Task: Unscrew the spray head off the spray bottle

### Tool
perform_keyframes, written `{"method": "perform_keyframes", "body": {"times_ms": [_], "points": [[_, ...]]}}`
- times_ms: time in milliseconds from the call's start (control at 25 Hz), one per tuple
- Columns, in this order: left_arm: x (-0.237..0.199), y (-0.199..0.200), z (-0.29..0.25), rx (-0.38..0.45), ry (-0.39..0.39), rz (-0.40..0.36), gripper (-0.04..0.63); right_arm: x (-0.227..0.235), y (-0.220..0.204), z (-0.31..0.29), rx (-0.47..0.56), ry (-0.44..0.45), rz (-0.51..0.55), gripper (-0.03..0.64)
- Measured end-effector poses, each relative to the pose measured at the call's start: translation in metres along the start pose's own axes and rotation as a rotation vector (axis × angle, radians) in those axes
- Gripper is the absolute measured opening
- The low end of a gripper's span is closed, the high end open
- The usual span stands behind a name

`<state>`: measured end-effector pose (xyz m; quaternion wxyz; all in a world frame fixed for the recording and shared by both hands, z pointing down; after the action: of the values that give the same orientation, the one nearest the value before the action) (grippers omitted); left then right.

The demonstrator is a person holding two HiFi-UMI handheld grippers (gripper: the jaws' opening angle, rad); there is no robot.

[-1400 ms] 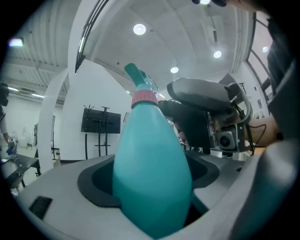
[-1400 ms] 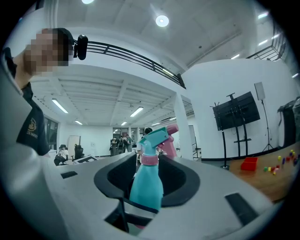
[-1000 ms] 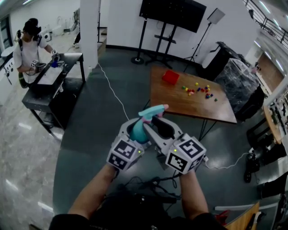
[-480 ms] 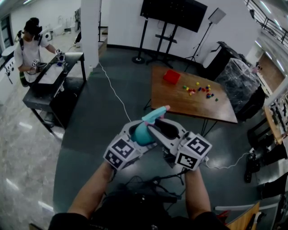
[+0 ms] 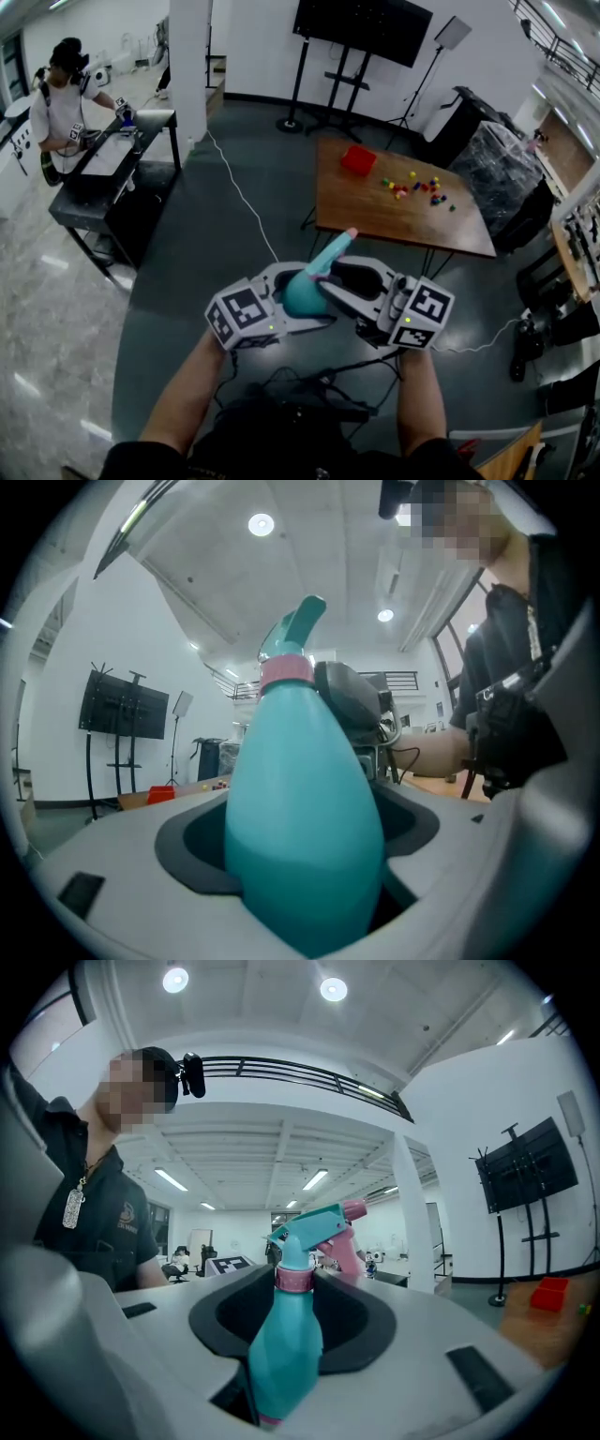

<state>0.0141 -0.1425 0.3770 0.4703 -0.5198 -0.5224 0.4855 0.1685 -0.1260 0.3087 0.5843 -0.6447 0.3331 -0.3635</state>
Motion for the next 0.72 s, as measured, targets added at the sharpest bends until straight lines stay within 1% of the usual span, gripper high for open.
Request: {"method": "perform_keyframes", "body": {"times_ms": [80, 200, 280, 360, 560, 720], "points": [[0.001, 0.000, 0.000, 0.008, 0.006, -0.003, 0.421, -0.001, 0.000, 0.000, 0.006, -0.007, 0.011, 0.138], [-0.001, -0.001, 0.000, 0.012, 0.044, -0.012, 0.421, -0.004, 0.000, -0.002, 0.009, -0.034, 0.008, 0.140], [-0.003, 0.001, 0.000, 0.011, 0.079, -0.018, 0.421, -0.005, 0.001, -0.001, 0.009, -0.045, 0.007, 0.163], [-0.007, 0.004, 0.001, 0.016, 0.129, -0.017, 0.421, -0.005, 0.003, 0.000, 0.009, -0.078, 0.015, 0.163], [-0.017, 0.004, 0.007, 0.016, 0.297, 0.005, 0.422, -0.005, 0.007, -0.007, 0.018, -0.231, 0.025, 0.163], [-0.022, 0.003, 0.009, -0.003, 0.396, 0.017, 0.422, -0.012, 0.008, -0.021, 0.006, -0.296, -0.001, 0.163]]}}
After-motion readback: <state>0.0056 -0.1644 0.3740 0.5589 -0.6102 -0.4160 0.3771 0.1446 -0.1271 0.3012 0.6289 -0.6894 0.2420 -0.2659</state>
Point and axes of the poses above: the fingertips, and each gripper's own axes: z backward along the fingers, x to its right, y out of its top, the point moved 10 cm from there along z, backward along the fingers, and after that the axes turned 12 degrees about -y, right-handed, at the moved point
